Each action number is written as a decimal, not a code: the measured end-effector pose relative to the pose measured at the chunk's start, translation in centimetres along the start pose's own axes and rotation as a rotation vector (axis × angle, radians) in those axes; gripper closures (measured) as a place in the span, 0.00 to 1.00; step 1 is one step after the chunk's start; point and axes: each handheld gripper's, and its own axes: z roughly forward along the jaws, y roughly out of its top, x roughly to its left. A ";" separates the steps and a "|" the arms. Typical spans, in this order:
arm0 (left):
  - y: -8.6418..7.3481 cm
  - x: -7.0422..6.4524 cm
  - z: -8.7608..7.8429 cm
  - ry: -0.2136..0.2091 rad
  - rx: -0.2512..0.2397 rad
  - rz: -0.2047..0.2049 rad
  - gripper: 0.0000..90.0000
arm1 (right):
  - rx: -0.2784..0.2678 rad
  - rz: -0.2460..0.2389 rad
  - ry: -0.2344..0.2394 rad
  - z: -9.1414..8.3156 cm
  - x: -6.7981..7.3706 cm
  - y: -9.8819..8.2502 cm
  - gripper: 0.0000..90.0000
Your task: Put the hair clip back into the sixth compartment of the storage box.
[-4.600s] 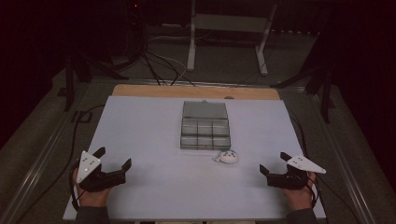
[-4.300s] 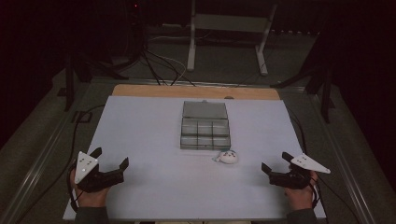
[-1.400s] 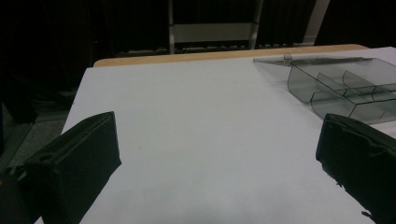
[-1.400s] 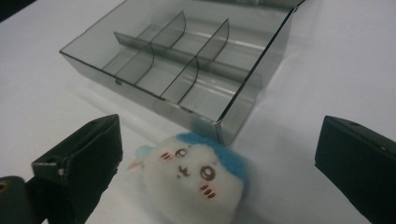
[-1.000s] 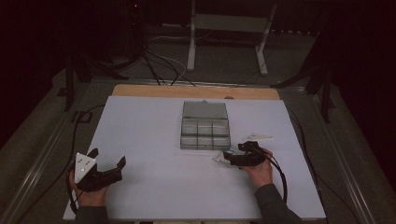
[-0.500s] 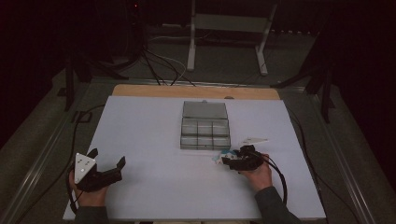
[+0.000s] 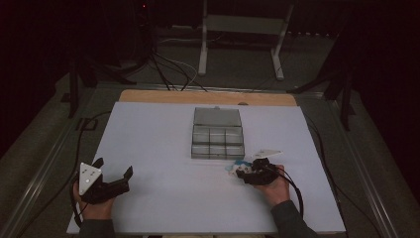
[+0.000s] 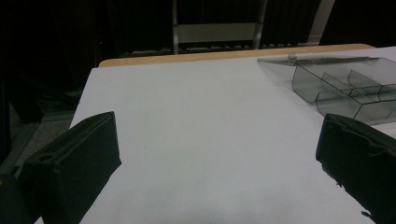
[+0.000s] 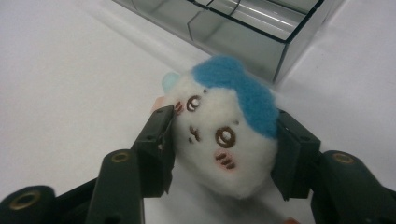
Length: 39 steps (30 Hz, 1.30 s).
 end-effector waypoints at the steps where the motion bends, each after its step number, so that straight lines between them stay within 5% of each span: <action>1: 0.0 0.0 0.0 0.000 0.000 0.000 0.01 | 0.000 0.000 0.000 0.0 0.0 0.0 0.53; 39: -0.1 0.0 0.0 0.005 0.002 -0.002 0.01 | -0.076 0.022 0.074 -2.4 0.1 1.2 0.57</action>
